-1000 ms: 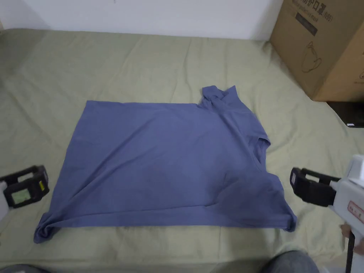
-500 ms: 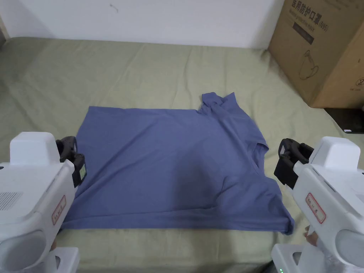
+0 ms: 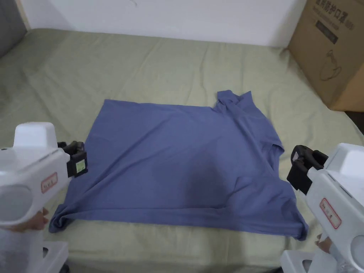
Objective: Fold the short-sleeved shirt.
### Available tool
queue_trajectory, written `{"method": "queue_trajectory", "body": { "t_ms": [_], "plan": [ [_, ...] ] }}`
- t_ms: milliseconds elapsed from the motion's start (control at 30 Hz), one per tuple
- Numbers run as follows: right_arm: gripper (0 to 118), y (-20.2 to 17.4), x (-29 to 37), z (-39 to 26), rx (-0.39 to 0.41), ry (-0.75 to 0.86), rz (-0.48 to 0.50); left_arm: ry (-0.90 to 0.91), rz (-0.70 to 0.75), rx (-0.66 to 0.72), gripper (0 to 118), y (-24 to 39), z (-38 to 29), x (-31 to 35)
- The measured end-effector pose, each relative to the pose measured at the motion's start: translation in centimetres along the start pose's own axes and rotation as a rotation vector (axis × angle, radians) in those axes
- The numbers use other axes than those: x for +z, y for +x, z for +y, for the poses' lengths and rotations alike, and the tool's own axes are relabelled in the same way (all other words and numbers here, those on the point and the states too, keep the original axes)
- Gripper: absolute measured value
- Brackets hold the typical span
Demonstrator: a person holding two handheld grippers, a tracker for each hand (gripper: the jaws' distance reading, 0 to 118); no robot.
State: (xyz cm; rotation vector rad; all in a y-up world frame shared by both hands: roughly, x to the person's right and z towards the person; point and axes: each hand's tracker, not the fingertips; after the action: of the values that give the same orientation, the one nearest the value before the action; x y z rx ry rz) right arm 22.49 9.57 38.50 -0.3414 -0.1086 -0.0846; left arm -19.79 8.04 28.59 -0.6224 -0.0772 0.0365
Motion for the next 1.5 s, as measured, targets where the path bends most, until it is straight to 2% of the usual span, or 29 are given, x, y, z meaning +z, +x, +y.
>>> {"method": "queue_trajectory", "body": {
  "t_ms": [67, 100, 133, 200, 267, 467, 533, 600, 633, 667, 700, 767, 867, 967, 1033, 1067, 1100, 1133, 1167, 1200, 1333, 1433, 1500],
  "plan": [
    [0, 0.0, -0.2, -0.2, -0.003, -0.006, -0.004, -0.121, 0.010, 0.036, 100, -1.7, 0.2, -1.5],
    [0, 0.1, -0.3, -0.3, -0.002, -0.013, -0.003, -0.161, 0.023, 0.052, 111, -2.5, 0.1, -2.2],
    [0, 0.1, -0.4, -0.4, 0.000, -0.020, 0.000, -0.196, 0.010, 0.056, 115, -3.2, -0.1, -2.8],
    [0, 0.2, -0.5, -0.6, -0.003, -0.037, 0.007, -0.258, -0.039, 0.081, 116, -4.7, -1.1, -3.6],
    [0, 0.2, -0.8, -1.0, 0.002, -0.052, -0.001, -0.365, -0.027, 0.105, 116, -5.6, -2.4, -4.2],
    [0, 0.5, -1.4, -1.7, -0.008, -0.097, -0.014, -0.562, 0.041, 0.017, 116, -5.6, -6.5, -6.2],
    [0, 0.6, -1.5, -1.8, -0.006, -0.106, -0.020, -0.582, 0.059, 0.010, 109, -5.4, -7.6, -7.2],
    [0, 0.6, -1.5, -1.8, -0.006, -0.109, -0.025, -0.574, 0.064, 0.014, 81, -5.4, -8.2, -7.7],
    [0, 0.6, -1.5, -1.8, -0.004, -0.111, -0.029, -0.573, 0.070, 0.020, 63, -5.3, -8.5, -7.8],
    [0, 0.6, -1.5, -1.8, -0.002, -0.113, -0.034, -0.569, 0.071, 0.029, 29, -5.3, -8.7, -7.9],
    [0, 0.8, -1.5, -1.8, -0.001, -0.115, -0.041, -0.562, 0.046, 0.060, 5, -5.3, -8.9, -7.8],
    [0, 1.1, -1.5, -1.9, -0.006, -0.117, -0.049, -0.518, 0.024, 0.137, 0, -5.2, -9.0, -7.6],
    [0, 2.1, -1.7, -2.0, -0.024, -0.136, -0.061, -0.496, 0.044, 0.129, 0, -5.1, -8.9, -7.2],
    [0, 3.6, -2.0, -1.8, -0.035, -0.176, -0.076, -0.400, 0.044, 0.202, 0, -5.1, -8.2, -5.3],
    [2, 4.8, -2.7, -1.7, -0.026, -0.270, -0.109, -0.361, 0.014, 0.240, 0, -5.3, -7.3, -4.4],
    [11, 5.3, -3.0, -1.7, -0.025, -0.302, -0.117, -0.354, 0.008, 0.244, 0, -5.2, -7.0, -4.2],
    [33, 5.7, -3.4, -1.8, -0.006, -0.348, -0.114, -0.341, 0.000, 0.249, 0, -5.1, -6.8, -3.9],
    [63, 6.2, -3.8, -2.1, 0.016, -0.382, -0.101, -0.341, -0.002, 0.243, 0, -4.8, -6.6, -3.6],
    [102, 6.6, -4.3, -2.4, 0.025, -0.424, -0.092, -0.337, 0.000, 0.238, 0, -4.8, -6.6, -3.9],
    [115, 7.1, -4.9, -2.9, 0.028, -0.483, -0.080, -0.325, -0.001, 0.230, 0, -4.6, -6.4, -3.7],
    [116, 8.5, -6.4, -5.3, 0.059, -0.595, -0.086, -0.308, -0.010, 0.231, 0, -4.7, -5.6, -3.4],
    [116, 9.2, -7.8, -7.8, 0.117, -0.705, -0.099, -0.306, 0.000, 0.231, 0, -4.7, -5.3, -3.4],
    [115, 9.4, -8.5, -9.4, 0.120, -0.739, -0.091, -0.311, 0.001, 0.234, 0, -4.7, -5.3, -3.4]
  ]
}}
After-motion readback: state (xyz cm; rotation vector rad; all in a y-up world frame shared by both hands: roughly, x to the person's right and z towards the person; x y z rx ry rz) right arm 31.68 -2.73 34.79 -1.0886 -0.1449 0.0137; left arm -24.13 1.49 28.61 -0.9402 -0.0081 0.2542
